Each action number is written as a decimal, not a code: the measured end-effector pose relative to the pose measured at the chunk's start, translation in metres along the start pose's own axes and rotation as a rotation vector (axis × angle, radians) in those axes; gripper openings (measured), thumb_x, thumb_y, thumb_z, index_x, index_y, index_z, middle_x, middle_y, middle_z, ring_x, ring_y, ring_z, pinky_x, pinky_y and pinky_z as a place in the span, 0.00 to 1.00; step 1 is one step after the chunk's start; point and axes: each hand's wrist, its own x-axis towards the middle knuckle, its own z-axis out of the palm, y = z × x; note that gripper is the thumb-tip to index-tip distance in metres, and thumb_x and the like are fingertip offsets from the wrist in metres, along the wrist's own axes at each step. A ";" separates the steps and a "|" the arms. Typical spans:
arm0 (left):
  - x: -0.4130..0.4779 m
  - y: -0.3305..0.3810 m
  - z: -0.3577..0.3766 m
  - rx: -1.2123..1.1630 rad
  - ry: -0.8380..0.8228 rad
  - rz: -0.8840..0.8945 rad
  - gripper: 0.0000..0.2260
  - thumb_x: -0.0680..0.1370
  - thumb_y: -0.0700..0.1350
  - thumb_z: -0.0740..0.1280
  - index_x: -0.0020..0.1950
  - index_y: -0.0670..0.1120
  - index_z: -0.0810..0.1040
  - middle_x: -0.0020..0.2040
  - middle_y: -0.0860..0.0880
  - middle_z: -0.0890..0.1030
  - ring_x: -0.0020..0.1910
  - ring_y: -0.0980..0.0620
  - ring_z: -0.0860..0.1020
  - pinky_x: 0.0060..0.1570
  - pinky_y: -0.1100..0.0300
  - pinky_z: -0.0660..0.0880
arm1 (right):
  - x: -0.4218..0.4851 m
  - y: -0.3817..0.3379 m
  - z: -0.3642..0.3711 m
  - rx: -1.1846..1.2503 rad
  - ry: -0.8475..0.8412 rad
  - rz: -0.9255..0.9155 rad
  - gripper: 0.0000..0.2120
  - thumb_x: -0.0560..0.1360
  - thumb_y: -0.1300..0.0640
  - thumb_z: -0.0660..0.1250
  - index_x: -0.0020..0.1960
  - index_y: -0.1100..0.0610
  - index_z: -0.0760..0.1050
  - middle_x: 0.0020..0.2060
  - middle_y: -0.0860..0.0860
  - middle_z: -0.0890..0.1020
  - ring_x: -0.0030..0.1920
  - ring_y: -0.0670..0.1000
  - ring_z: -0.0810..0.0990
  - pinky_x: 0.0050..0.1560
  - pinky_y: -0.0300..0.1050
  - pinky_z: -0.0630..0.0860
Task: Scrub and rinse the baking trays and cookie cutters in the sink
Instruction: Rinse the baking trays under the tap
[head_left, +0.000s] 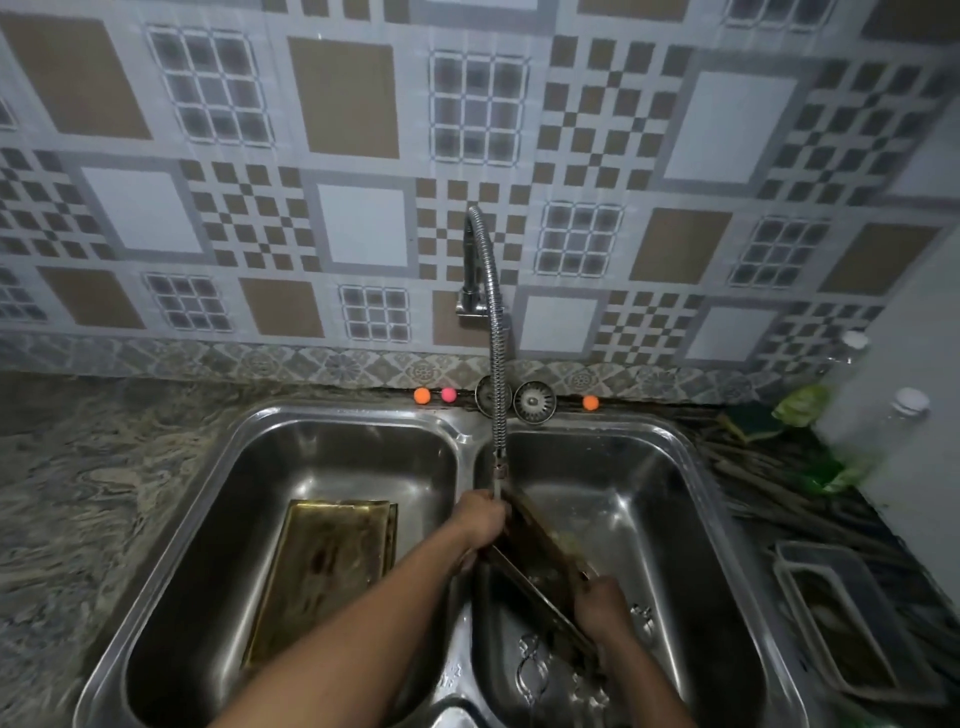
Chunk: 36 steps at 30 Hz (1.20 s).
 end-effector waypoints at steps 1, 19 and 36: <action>0.009 -0.003 0.002 0.050 -0.009 -0.018 0.05 0.74 0.39 0.64 0.40 0.43 0.79 0.44 0.39 0.83 0.45 0.40 0.82 0.48 0.46 0.81 | 0.000 0.001 -0.002 -0.032 -0.024 0.007 0.17 0.82 0.57 0.58 0.60 0.71 0.75 0.57 0.65 0.80 0.59 0.61 0.79 0.43 0.38 0.64; 0.017 -0.056 0.015 -0.149 -0.092 0.031 0.13 0.76 0.32 0.67 0.57 0.43 0.82 0.43 0.45 0.86 0.40 0.45 0.85 0.41 0.53 0.82 | 0.019 -0.035 0.003 -0.675 0.044 -0.437 0.18 0.79 0.57 0.57 0.68 0.55 0.69 0.69 0.56 0.69 0.70 0.56 0.66 0.70 0.51 0.65; 0.010 -0.041 0.009 -0.156 0.122 0.404 0.16 0.84 0.41 0.54 0.72 0.50 0.65 0.64 0.56 0.70 0.63 0.64 0.70 0.59 0.78 0.63 | 0.043 -0.075 0.047 -0.349 -0.235 -0.835 0.21 0.81 0.52 0.51 0.73 0.50 0.66 0.72 0.48 0.69 0.73 0.46 0.62 0.75 0.52 0.56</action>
